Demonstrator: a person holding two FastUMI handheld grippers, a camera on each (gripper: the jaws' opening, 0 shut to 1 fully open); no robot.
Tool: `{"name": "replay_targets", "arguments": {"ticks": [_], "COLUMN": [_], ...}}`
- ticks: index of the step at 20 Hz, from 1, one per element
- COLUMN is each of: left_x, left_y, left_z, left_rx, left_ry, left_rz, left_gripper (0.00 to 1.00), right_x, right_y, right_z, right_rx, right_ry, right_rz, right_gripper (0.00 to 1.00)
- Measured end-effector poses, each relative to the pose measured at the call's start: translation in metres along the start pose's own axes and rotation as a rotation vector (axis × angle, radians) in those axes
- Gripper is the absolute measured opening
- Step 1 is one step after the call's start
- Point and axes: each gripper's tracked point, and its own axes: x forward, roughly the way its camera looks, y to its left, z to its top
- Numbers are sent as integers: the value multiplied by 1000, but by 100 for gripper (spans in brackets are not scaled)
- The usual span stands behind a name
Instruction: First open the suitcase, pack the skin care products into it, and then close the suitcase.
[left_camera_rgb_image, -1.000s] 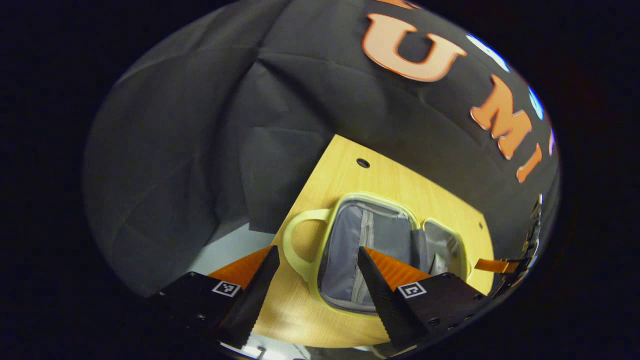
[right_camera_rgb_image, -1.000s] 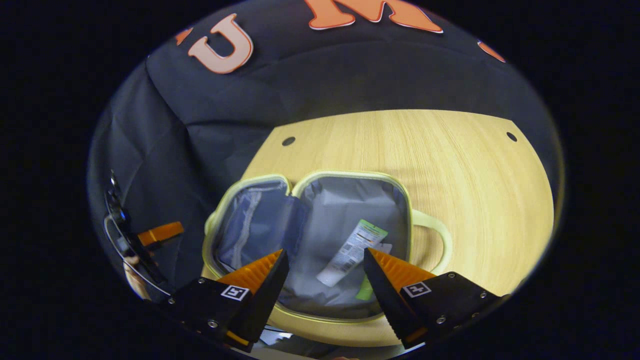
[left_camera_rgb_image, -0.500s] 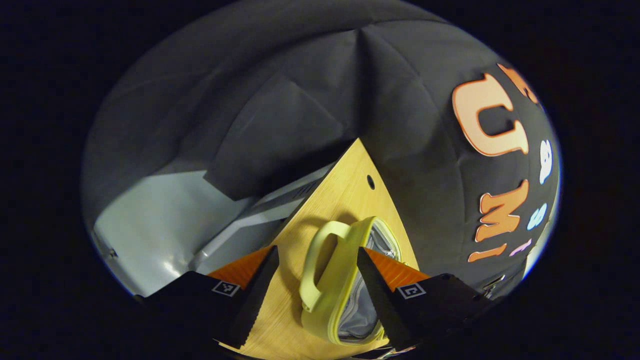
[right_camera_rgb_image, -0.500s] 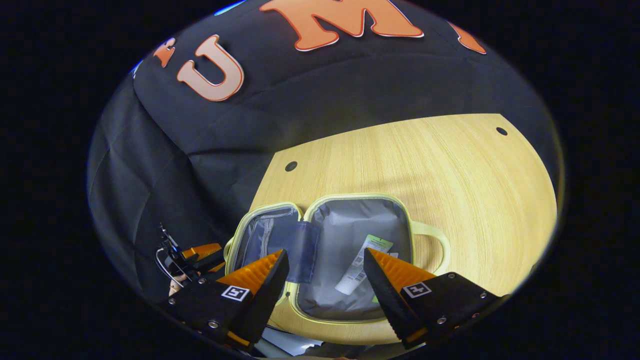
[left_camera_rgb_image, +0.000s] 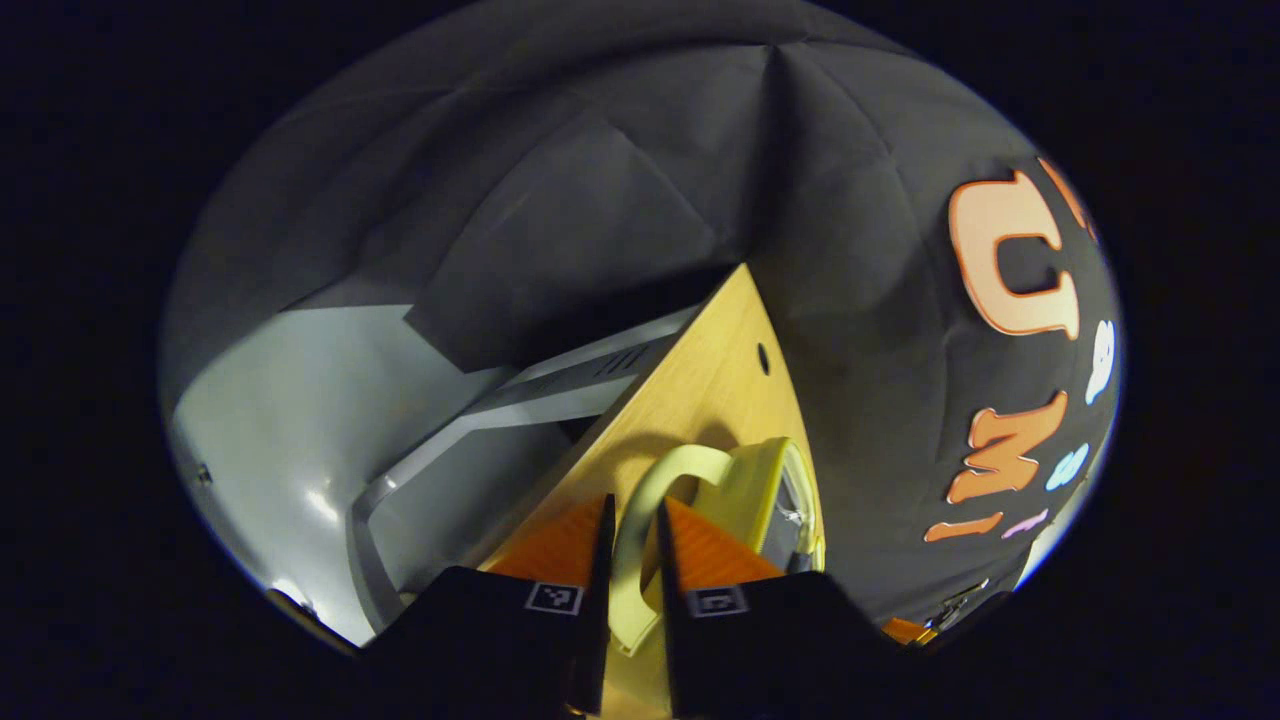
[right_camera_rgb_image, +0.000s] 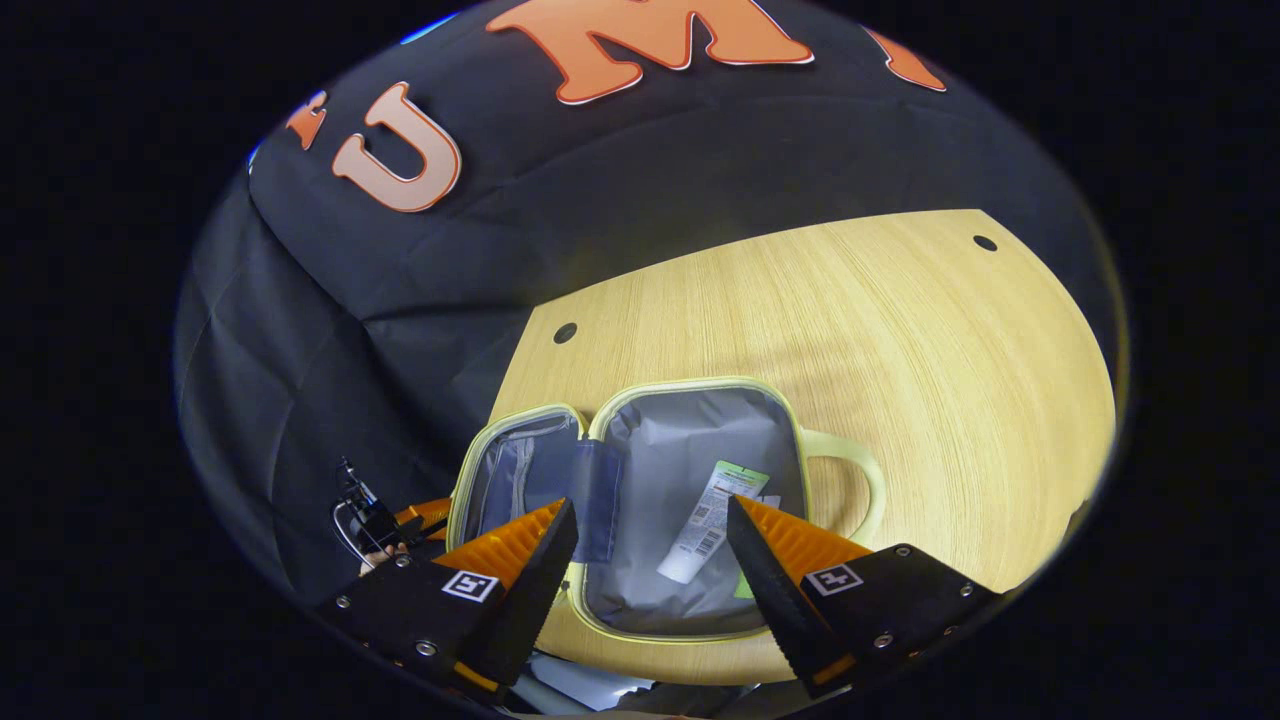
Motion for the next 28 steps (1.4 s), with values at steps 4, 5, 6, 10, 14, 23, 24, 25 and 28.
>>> {"name": "replay_targets", "arguments": {"ticks": [4,5,6,10,14,23,24,25,28], "left_x": [-15,-8,-22,-55,-91,-111,-110,-108,-89], "left_y": [-10,-16,-25,-94,-175,-337,-352,-366,-404], "left_z": [2,0,1,9,-4,-111,-129,-149,-212], "left_rx": [102,136,174,321,425,756,784,806,823], "left_ry": [-21,-18,-24,-73,-100,-176,-177,-174,-126], "left_rz": [60,85,112,142,105,95,87,73,8], "left_gripper": [15,7,6,6,6,6,6,6,6], "right_x": [0,-1,-3,-19,-38,-98,-103,-109,-125], "right_y": [-8,-12,-15,-29,-50,-123,-131,-139,-169], "right_z": [3,4,7,25,52,118,124,128,144], "right_rx": [11,13,8,-38,-97,-280,-293,-304,-343], "right_ry": [-7,-12,-21,-79,-156,-355,-371,-384,-407], "right_rz": [-1,-3,-4,-15,-33,-99,-99,-97,-107], "right_gripper": [96,96,96,96,96,96,96,96,96]}}
